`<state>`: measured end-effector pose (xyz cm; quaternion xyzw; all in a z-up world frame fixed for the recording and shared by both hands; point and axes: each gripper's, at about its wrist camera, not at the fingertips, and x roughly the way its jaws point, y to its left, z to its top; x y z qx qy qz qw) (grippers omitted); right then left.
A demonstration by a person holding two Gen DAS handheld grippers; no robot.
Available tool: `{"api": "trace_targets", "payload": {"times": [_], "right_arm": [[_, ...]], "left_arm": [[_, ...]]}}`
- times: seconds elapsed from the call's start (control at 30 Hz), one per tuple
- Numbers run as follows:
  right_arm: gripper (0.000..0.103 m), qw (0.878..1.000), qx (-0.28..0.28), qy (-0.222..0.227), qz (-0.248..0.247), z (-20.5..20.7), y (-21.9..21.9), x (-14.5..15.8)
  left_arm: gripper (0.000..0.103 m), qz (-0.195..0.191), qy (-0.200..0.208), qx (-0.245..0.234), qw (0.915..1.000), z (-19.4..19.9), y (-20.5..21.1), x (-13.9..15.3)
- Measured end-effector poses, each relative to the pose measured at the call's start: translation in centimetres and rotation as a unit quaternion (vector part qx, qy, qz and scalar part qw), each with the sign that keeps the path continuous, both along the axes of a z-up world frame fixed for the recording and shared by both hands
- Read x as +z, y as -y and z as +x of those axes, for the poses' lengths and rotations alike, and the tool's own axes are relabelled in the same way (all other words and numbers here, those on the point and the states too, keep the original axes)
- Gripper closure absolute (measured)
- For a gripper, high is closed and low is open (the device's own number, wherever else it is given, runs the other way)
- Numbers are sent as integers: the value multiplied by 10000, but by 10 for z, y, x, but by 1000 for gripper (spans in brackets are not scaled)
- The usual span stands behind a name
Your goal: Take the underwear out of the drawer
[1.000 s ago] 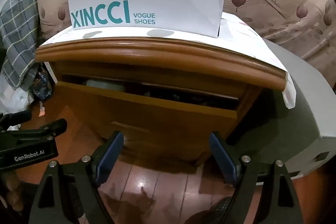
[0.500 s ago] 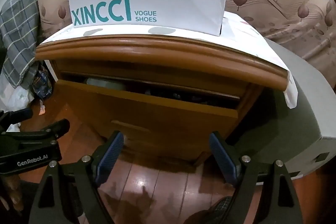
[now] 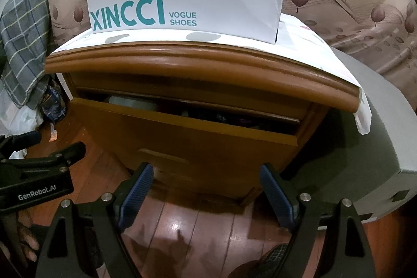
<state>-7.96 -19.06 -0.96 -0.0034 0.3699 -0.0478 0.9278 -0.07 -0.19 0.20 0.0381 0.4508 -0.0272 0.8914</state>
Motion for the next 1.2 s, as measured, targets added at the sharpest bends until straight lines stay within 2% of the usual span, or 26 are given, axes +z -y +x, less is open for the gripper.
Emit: {"api": "trace_targets", "payload": {"times": [1.2], "right_arm": [[17,10000,-79,-37,41,2,2,-1]], "left_arm": [[8,77,-201,-26,9998,1,5,-5]]}}
